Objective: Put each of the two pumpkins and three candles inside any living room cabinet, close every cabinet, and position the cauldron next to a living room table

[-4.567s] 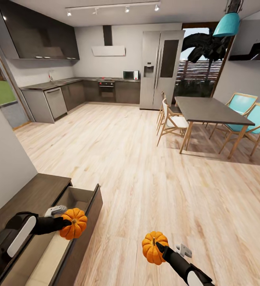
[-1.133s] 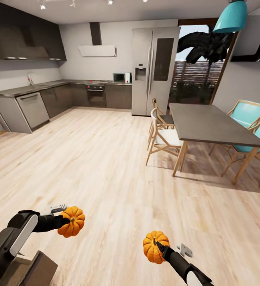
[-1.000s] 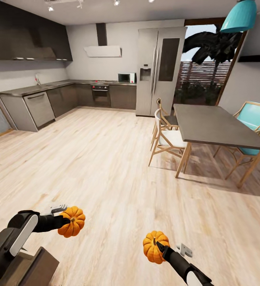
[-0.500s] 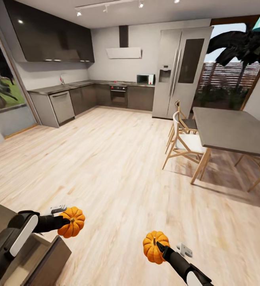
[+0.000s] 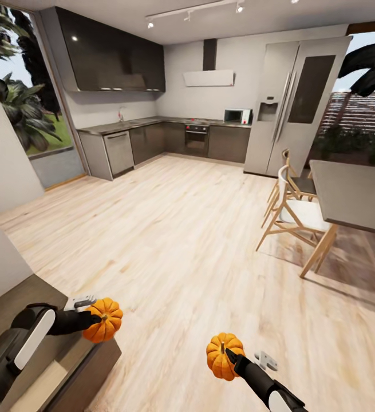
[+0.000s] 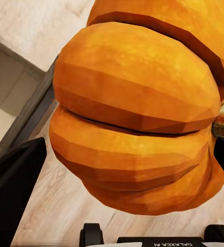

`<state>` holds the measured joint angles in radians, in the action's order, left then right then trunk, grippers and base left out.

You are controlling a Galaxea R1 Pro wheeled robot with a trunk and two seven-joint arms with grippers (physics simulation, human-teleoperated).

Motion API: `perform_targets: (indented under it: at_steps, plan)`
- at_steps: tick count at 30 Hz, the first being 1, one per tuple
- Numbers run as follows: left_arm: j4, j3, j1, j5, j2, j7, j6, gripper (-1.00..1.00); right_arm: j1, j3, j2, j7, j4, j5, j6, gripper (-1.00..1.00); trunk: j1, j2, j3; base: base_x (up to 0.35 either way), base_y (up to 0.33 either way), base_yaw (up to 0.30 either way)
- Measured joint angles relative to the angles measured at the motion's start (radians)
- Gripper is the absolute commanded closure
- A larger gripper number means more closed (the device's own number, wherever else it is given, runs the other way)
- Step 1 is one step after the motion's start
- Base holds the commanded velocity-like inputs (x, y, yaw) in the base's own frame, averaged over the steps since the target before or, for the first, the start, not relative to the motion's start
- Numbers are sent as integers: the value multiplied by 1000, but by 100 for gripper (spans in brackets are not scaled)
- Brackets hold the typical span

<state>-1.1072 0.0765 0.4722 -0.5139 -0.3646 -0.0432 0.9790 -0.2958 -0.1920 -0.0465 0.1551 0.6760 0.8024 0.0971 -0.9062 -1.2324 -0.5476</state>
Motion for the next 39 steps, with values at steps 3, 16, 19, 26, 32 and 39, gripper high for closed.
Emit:
perform_targets:
  at_steps: [3,16,19,26,32,39]
  plan:
    - [0,1,0,0,0,0,0,100,0,0,0,0,0,-1,0,100,0,0,1,0,0,281]
    - [0,1,0,0,0,0,0,100,0,0,0,0,-1,-1,0,100,0,0,7,0,0,281]
    - [0,1,0,0,0,0,0,100,0,0,0,0,-1,-1,0,100,0,0,8,0,0,281]
    - [0,2,0,-3,0,0,0,100,0,0,0,0,-1,-1,0,100,0,0,11,0,-5,281]
    - [0,-5,1,-1,5,-1,0,100,0,0,0,0,-1,0,0,100,15,28,24,0,-1,281]
    - [0,-10,0,-7,-61,-3,2,100,0,1,-6,1,2,0,1,100,42,77,46,0,0,283]
